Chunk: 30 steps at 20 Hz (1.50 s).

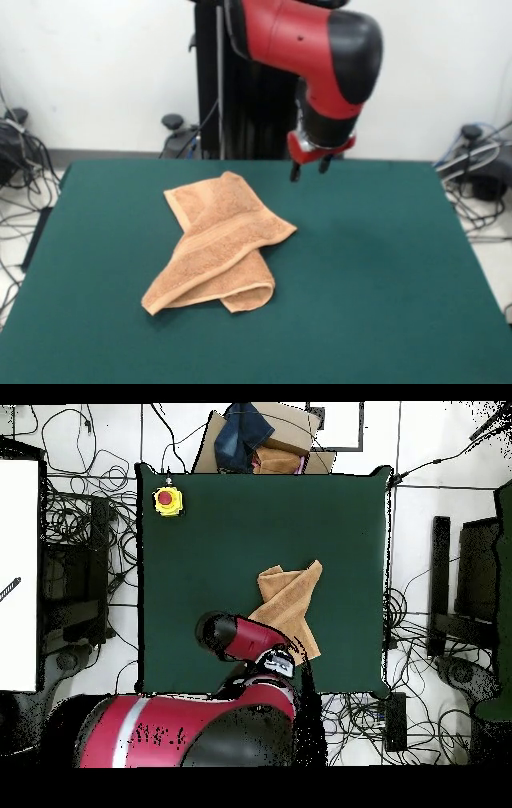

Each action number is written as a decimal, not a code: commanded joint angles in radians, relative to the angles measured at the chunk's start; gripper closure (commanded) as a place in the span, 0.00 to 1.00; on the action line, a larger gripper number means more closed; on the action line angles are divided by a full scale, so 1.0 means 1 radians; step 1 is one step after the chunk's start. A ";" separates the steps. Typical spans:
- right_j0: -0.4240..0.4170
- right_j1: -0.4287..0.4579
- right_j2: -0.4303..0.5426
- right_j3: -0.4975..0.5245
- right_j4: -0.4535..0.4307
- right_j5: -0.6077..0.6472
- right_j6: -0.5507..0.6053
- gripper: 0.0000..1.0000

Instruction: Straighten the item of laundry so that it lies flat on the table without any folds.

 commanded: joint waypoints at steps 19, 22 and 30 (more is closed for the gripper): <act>-0.063 -0.090 0.077 0.179 -0.076 -0.350 0.278 0.00; -0.062 -0.110 0.087 0.210 -0.089 -0.391 0.288 0.00; -0.037 -0.132 0.083 0.222 -0.068 -0.442 0.282 0.00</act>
